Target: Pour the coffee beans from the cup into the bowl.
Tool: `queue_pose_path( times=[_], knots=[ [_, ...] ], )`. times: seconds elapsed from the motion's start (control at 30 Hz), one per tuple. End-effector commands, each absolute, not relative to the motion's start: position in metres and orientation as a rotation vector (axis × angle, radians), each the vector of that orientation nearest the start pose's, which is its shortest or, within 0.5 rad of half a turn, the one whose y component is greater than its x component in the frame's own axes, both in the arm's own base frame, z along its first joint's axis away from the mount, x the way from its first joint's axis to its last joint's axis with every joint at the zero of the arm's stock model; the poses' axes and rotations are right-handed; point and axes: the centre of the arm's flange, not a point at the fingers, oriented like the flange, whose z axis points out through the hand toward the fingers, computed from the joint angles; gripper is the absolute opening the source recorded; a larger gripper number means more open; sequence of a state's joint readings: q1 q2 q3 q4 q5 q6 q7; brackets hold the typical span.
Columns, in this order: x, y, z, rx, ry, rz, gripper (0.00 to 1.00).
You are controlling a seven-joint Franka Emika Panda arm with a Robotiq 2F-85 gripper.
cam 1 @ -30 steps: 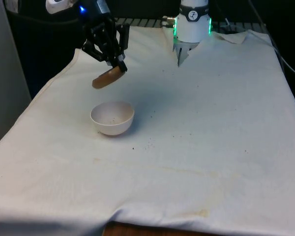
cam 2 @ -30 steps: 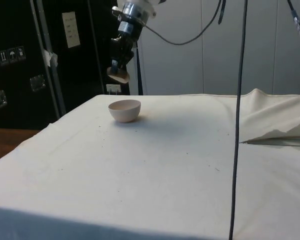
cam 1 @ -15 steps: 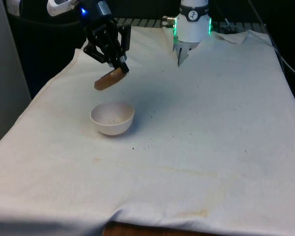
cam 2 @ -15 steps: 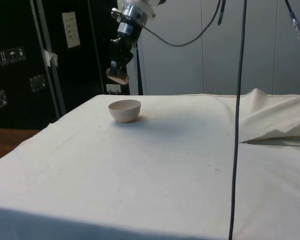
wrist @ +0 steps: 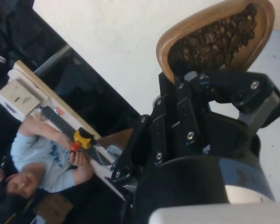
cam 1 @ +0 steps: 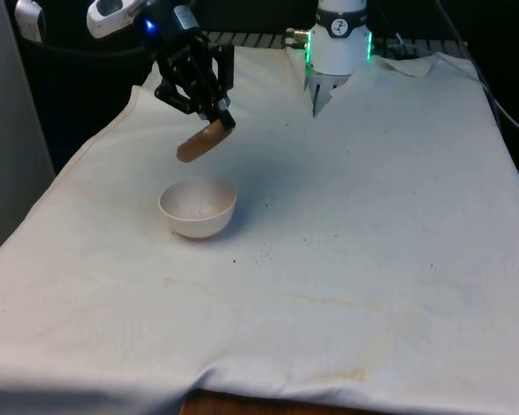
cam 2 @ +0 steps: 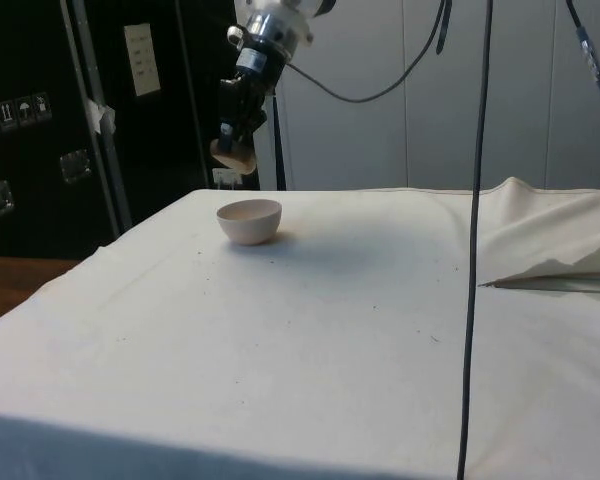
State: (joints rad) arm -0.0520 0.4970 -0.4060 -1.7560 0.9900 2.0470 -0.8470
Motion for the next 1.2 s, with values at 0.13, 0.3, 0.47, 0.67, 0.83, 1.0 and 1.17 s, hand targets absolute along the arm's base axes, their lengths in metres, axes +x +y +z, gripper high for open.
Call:
queue_pose_path(
  times=[0.13, 0.3, 0.47, 0.67, 0.83, 1.0, 1.17],
  knots=[
    [0.615, -0.226, 0.303, -2.486, 0.165, -0.392, 0.0],
    [0.614, -0.225, 0.299, -2.443, 0.178, -0.388, 0.0],
    [0.612, -0.227, 0.296, -2.41, 0.19, -0.388, 0.0],
    [0.611, -0.228, 0.293, -2.374, 0.199, -0.387, 0.0],
    [0.609, -0.229, 0.289, -2.333, 0.202, -0.39, 0.0],
    [0.607, -0.233, 0.286, -2.297, 0.205, -0.395, 0.0],
    [0.606, -0.238, 0.283, -2.269, 0.208, -0.396, 0.0]
  ],
)
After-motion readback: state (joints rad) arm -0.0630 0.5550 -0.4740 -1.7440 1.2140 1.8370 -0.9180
